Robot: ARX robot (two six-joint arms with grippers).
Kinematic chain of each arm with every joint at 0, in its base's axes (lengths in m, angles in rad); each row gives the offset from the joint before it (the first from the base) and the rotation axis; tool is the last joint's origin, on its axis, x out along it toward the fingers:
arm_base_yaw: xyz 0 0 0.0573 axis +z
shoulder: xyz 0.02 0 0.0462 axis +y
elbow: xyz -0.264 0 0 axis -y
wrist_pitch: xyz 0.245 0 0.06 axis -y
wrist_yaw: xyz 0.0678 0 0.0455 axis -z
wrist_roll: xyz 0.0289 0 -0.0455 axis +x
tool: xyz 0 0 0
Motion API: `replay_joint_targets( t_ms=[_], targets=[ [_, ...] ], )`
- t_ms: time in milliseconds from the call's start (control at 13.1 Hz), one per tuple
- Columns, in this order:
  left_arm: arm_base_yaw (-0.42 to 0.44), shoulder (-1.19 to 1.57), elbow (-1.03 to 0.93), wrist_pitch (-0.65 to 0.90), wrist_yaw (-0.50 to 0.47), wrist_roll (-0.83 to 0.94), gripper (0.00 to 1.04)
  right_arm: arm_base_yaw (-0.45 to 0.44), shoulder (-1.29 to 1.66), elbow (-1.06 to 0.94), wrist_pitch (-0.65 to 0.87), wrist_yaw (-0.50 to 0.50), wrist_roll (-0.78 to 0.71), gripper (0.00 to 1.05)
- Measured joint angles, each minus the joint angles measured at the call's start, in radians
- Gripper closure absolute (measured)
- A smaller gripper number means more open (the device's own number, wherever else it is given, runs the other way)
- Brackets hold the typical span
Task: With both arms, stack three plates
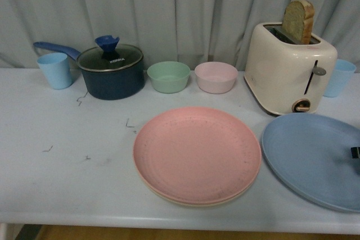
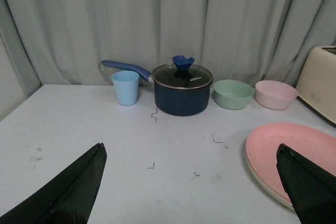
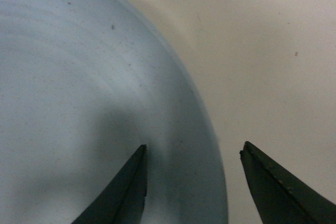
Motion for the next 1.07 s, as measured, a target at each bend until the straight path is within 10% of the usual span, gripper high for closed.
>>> replay_joint_targets(
  t_ms=[457, 1067],
  targets=[
    [0.0, 0.0, 0.0, 0.0, 0.0, 0.0, 0.07, -0.031, -0.05, -0.042, 0.007, -0.068, 0.029, 0.98],
    [0.0, 0.0, 0.0, 0.0, 0.0, 0.0, 0.07, -0.091, -0.567, -0.206, -0.208, -0.33, 0.103, 1.02]
  ],
)
